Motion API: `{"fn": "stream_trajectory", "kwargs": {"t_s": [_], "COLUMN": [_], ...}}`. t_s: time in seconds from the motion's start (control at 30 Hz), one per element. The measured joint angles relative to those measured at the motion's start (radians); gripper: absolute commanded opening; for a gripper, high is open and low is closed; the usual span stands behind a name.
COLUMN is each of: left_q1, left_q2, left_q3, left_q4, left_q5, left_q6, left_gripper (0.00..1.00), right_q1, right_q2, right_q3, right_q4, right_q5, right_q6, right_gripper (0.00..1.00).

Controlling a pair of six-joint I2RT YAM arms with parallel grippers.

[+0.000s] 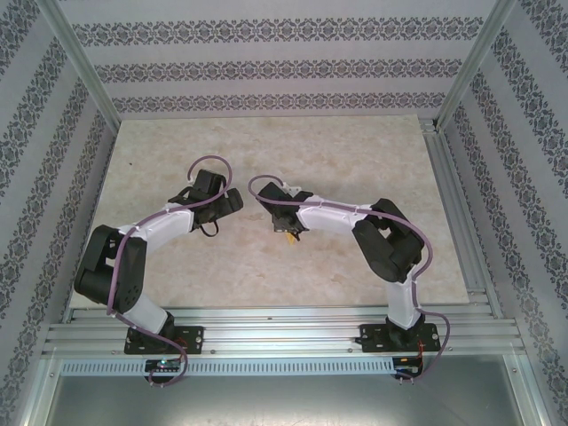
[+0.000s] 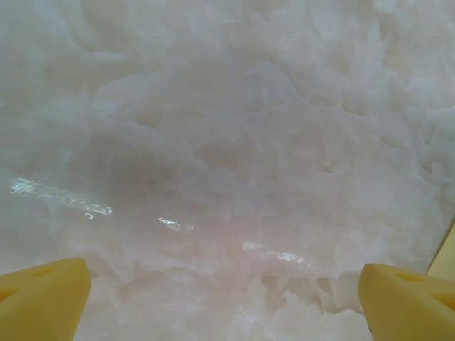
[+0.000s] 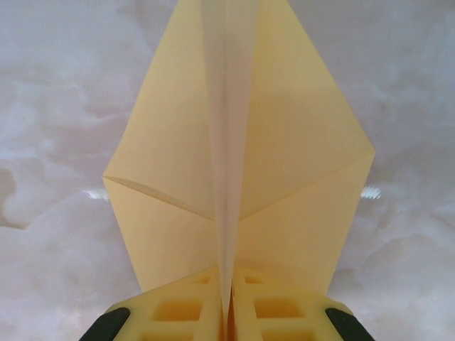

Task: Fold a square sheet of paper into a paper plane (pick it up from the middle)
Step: Move the paper plane to the top-center of the table.

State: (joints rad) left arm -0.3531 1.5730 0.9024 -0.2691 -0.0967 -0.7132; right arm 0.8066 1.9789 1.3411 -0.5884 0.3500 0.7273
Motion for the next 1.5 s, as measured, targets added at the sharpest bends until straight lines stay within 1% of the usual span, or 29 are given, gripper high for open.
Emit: {"fn": "stream_trajectory", "kwargs": {"t_s": [0.17,0.33,0.57,0.83,1.07,1.33,1.4,1.5], "left_q1": [0.012,0.036,0.045,0.045,0.045,0.045,0.045,0.045], "left_q2": [-0.075,-0.146,-0.153,-0.153,-0.152,-0.152,-0.152,-0.152], "left_q3": [-0.008,-0.024,-0.027,-0.027,-0.027,-0.027,-0.026,-0.023], "left_q4": [-0.021,-0.035,-0.048,-0.05,-0.051,-0.056,-0.063,-0.075], "left_q5": [-0.045,-0.076,-0.077,-0.071,-0.066,-0.066,-0.067,-0.067], "left_q6": [0.02,0.037,0.05,0.051,0.051,0.051,0.052,0.051], "left_gripper": [1.0,1.0,1.0,1.0,1.0,1.0,1.0,1.0], "right_q1": [-0.059,-0.118,-0.168,-0.186,-0.188,-0.188,-0.188,-0.188], "right_q2": [-0.001,0.046,0.174,0.29,0.353,0.354,0.342,0.292], "right_q3": [0.046,0.148,0.298,0.389,0.457,0.48,0.48,0.479], "right_q4": [0.04,0.09,0.119,0.109,0.048,-0.006,-0.026,-0.056], "right_q5": [-0.021,-0.041,-0.041,-0.055,-0.091,-0.109,-0.114,-0.13], "right_q6": [-0.068,-0.134,-0.21,-0.253,-0.258,-0.255,-0.256,-0.256], "right_gripper": [0.11,0.1,0.11,0.11,0.16,0.23,0.28,0.4]}}
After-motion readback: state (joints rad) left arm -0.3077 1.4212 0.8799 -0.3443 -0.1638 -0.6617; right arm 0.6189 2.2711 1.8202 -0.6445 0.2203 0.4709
